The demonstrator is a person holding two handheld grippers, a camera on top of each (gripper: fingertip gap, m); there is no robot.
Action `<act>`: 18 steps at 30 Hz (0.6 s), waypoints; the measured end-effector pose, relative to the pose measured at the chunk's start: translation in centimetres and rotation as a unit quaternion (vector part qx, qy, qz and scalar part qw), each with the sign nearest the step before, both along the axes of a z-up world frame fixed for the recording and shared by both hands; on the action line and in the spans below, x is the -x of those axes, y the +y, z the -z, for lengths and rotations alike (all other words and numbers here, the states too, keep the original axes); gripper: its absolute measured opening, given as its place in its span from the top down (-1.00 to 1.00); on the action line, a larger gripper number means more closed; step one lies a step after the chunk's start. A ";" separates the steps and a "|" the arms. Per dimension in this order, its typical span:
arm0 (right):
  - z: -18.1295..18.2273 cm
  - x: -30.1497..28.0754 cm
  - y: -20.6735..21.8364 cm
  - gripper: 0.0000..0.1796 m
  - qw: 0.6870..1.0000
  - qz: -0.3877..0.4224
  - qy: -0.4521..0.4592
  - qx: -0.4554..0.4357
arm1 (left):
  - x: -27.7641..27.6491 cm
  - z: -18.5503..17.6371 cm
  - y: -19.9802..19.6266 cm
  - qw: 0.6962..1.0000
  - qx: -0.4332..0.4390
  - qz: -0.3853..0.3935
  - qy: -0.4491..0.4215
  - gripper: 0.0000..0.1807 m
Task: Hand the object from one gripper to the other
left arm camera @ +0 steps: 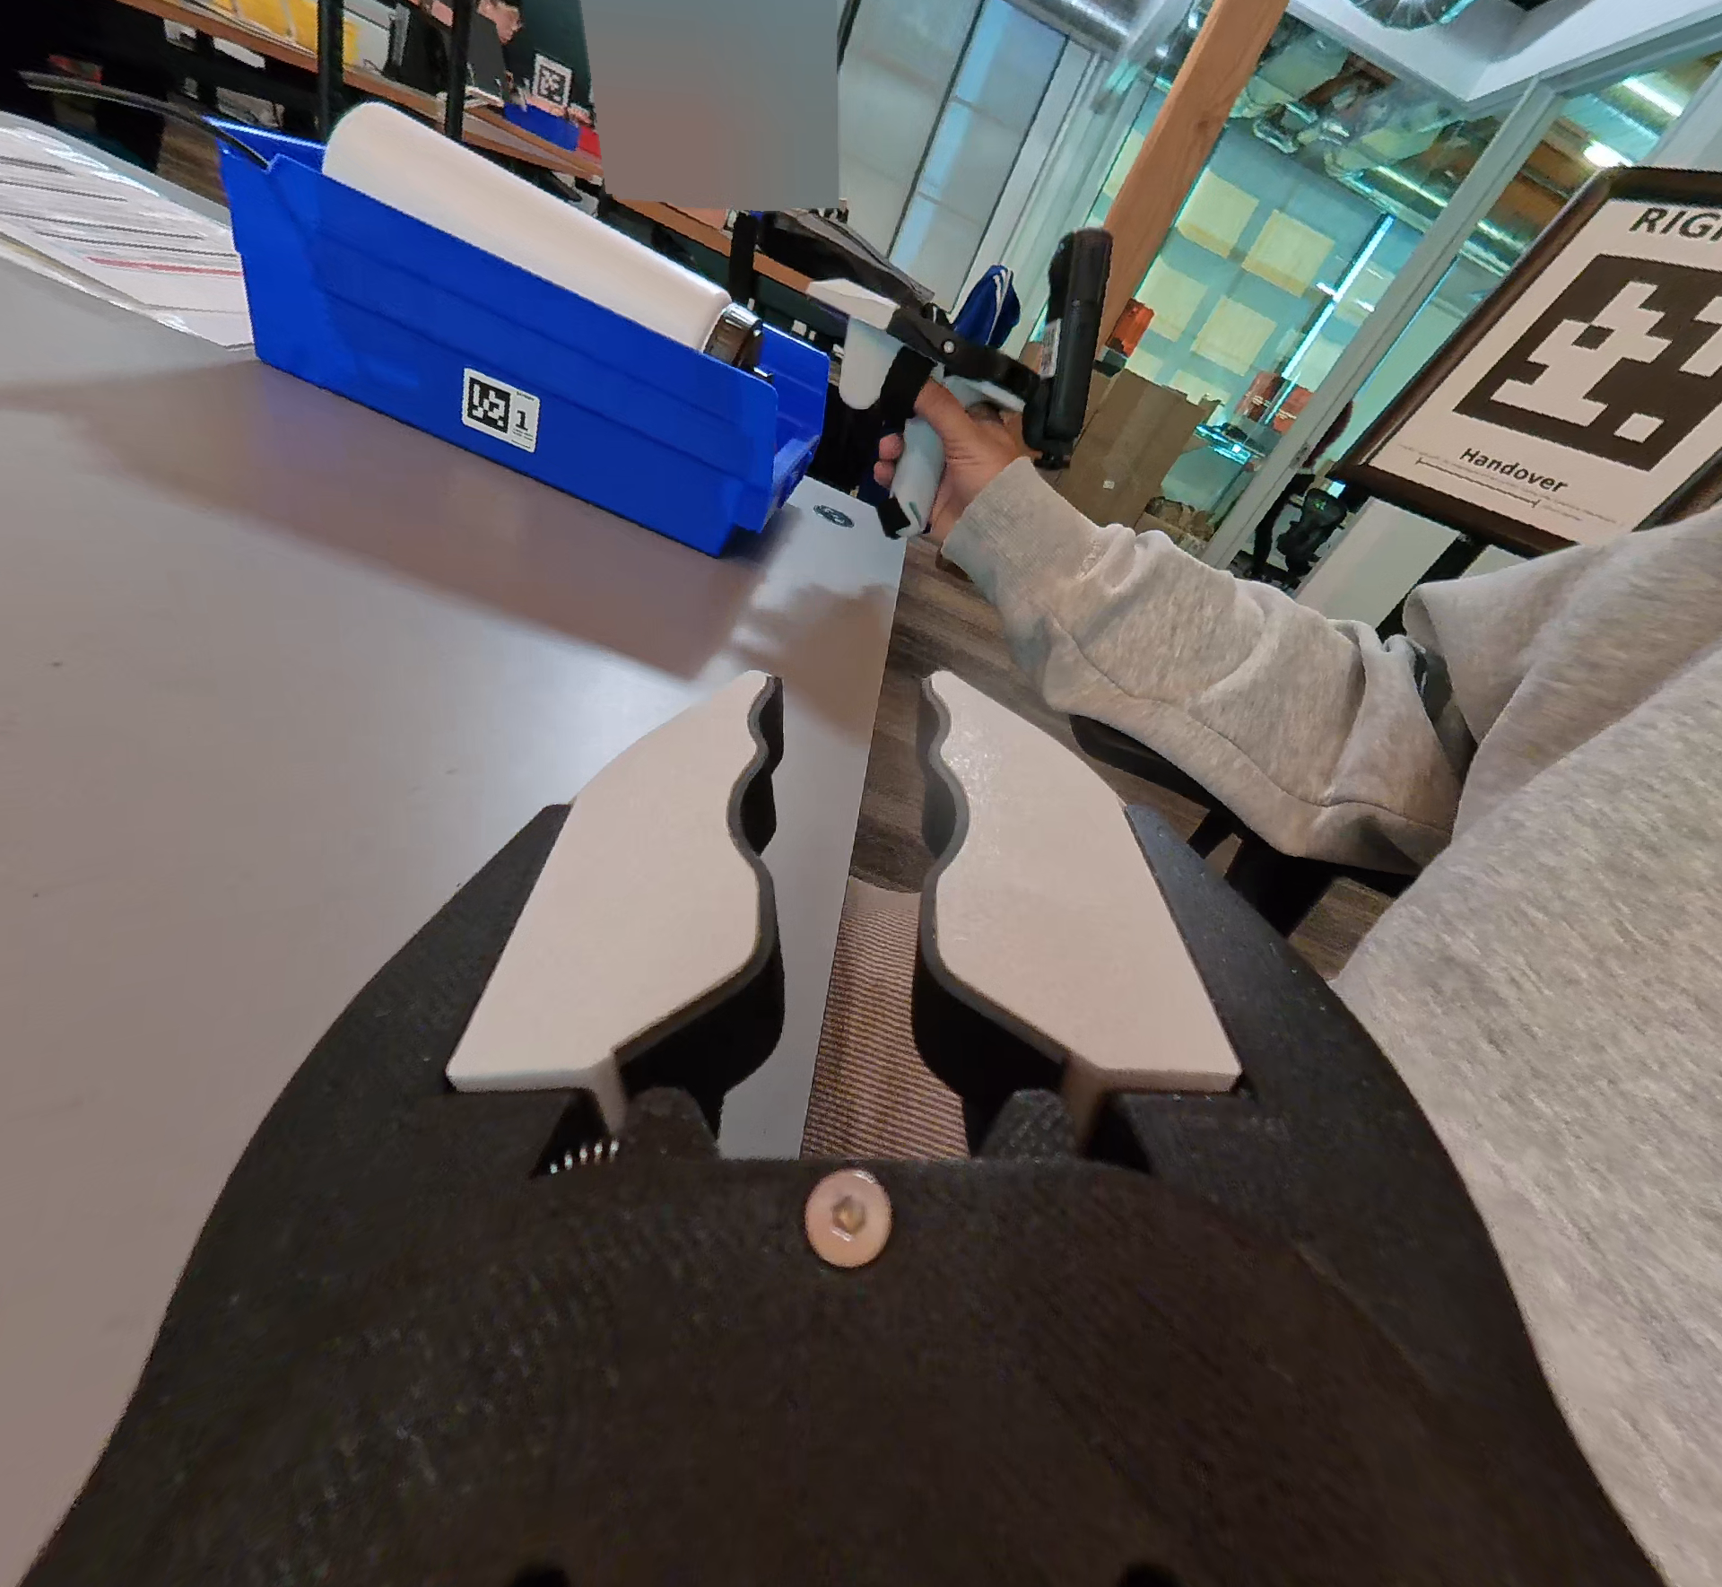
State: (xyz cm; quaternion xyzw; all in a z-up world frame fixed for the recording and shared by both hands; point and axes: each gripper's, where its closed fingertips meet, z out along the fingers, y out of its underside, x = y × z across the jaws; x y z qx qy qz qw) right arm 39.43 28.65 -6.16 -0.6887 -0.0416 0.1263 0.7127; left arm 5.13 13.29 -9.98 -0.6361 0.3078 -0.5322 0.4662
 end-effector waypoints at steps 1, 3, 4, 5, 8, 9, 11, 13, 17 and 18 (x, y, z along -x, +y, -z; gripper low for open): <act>0.0 0.4 0.0 0.80 1.000 -0.005 -0.015 0.003 | -0.1 0.1 0.0 1.000 0.000 0.000 0.004 0.71; 0.0 0.7 0.1 0.82 0.999 -0.003 -0.041 0.004 | -0.2 0.3 0.0 1.000 -0.004 -0.001 0.012 0.71; 0.0 0.5 0.2 0.82 0.999 0.006 -0.053 0.003 | -0.2 0.3 0.0 1.000 -0.007 -0.003 0.015 0.71; 0.0 0.1 0.3 0.82 0.998 0.018 -0.064 0.000 | -0.1 0.3 -0.1 1.000 -0.008 -0.005 0.015 0.71; 0.3 -1.9 0.5 0.77 0.995 0.059 -0.080 0.000 | 0.0 -0.3 -0.3 1.000 -0.001 -0.009 -0.003 0.71; 0.5 -2.7 0.5 0.74 0.994 0.073 -0.084 0.004 | 0.1 -0.4 -0.3 1.000 0.003 -0.010 -0.009 0.71; 0.9 -4.3 0.5 0.69 0.990 0.100 -0.095 0.012 | 0.3 -0.6 -0.3 1.000 0.008 -0.014 -0.019 0.71; 1.0 -5.9 0.4 0.63 0.986 0.128 -0.107 0.012 | 0.5 -0.8 -0.2 0.999 0.012 -0.020 -0.026 0.71; 1.7 -8.3 0.6 0.35 0.981 0.160 -0.106 0.026 | 1.2 -1.1 0.0 0.999 0.019 -0.033 -0.038 0.71; 2.2 -8.7 0.9 0.27 0.981 0.160 -0.098 0.037 | 1.3 -1.1 0.0 0.998 0.021 -0.036 -0.040 0.71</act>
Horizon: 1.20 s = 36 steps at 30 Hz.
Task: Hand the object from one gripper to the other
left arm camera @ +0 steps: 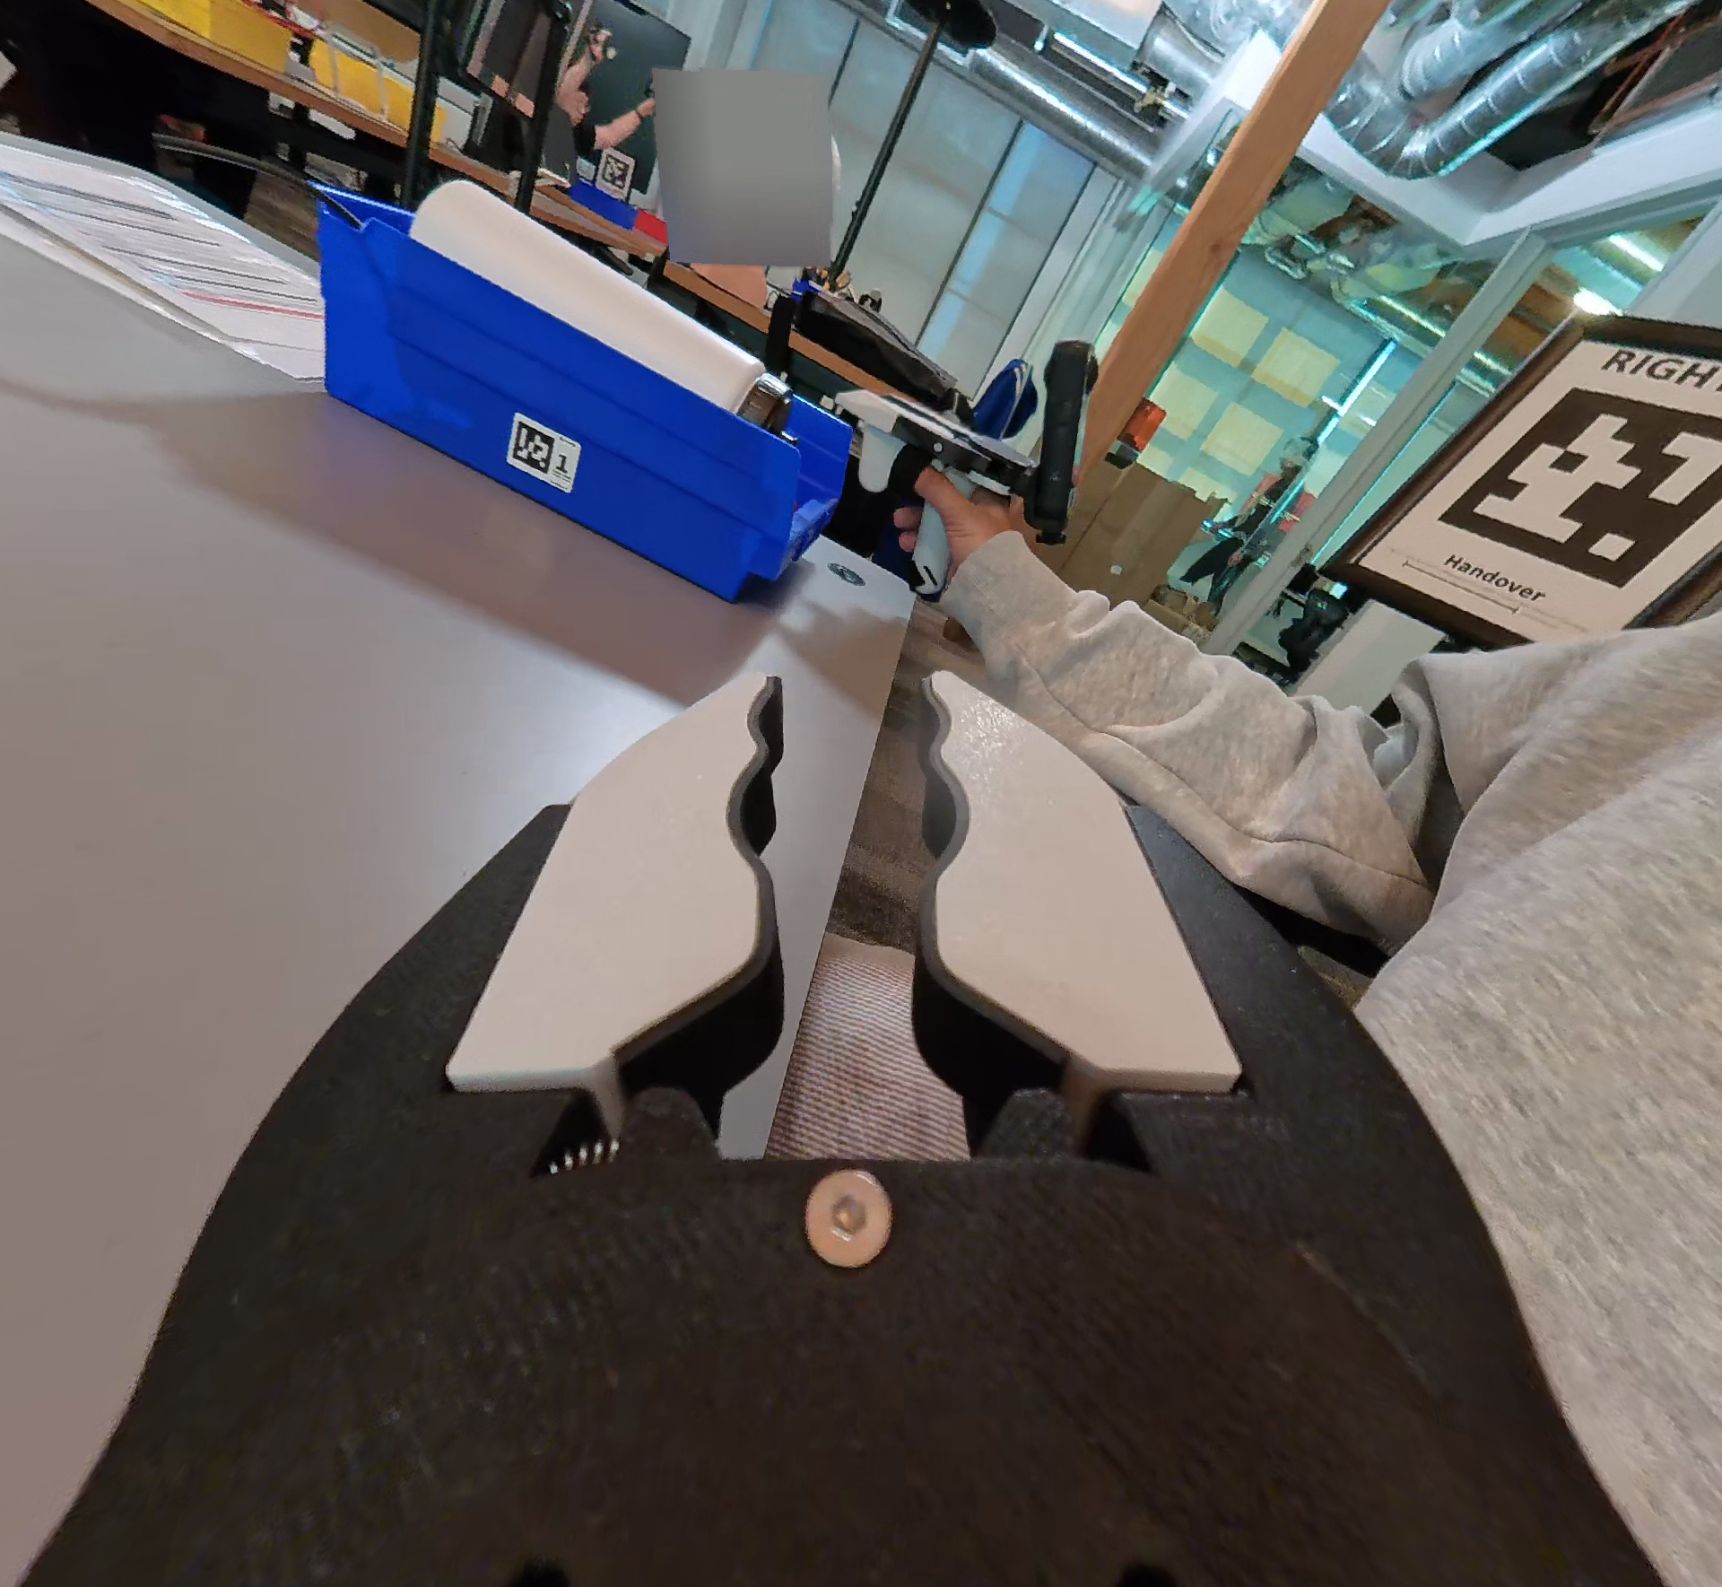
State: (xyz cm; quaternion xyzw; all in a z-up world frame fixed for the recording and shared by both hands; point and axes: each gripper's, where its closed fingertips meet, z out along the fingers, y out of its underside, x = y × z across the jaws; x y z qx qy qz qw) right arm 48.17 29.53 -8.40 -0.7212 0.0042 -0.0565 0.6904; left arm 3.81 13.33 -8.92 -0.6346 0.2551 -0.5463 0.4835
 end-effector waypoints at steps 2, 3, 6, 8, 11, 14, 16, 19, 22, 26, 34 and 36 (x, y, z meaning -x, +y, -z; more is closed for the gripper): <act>1.0 -0.5 0.6 0.18 1.000 -0.004 0.023 0.018 | 0.3 0.1 0.0 1.000 0.004 -0.005 -0.002 0.71; 1.3 -0.4 0.9 0.14 0.999 -0.014 0.037 0.023 | 0.5 0.1 0.0 1.000 0.005 -0.009 -0.002 0.71; 2.0 -0.3 1.9 0.08 0.997 -0.024 0.057 0.038 | 1.1 0.2 0.1 1.000 0.007 -0.019 -0.001 0.71; 2.6 -0.5 2.6 0.07 0.997 -0.024 0.054 0.055 | 1.5 0.3 0.1 1.000 0.010 -0.026 0.000 0.70; 3.9 -0.8 3.4 0.09 0.994 -0.025 0.062 0.087 | 2.1 0.6 0.2 0.999 0.015 -0.034 0.001 0.70; 4.0 -0.8 4.1 0.17 0.993 -0.024 0.069 0.091 | 2.6 0.8 0.3 0.999 0.016 -0.042 0.006 0.69; 4.2 -0.6 4.6 0.18 0.993 -0.022 0.066 0.098 | 2.8 1.1 0.4 0.999 0.014 -0.045 0.018 0.69; 4.5 -0.1 5.1 0.22 0.992 -0.026 0.056 0.108 | 3.0 1.4 0.3 0.998 0.011 -0.046 0.030 0.68; 4.8 -0.1 5.3 0.30 0.991 -0.024 0.050 0.118 | 3.0 1.5 0.3 0.998 0.014 -0.044 0.031 0.68; 4.7 -0.4 5.2 0.58 0.990 -0.036 0.076 0.113 | 3.1 1.6 0.3 0.999 0.018 -0.043 0.027 0.68; 4.2 0.1 4.3 0.95 0.986 -0.069 0.120 0.099 | 3.1 1.4 0.5 0.999 0.023 -0.041 0.020 0.68; 4.2 0.5 4.0 0.96 0.985 -0.071 0.115 0.105 | 3.0 1.4 0.5 0.999 0.024 -0.039 0.017 0.68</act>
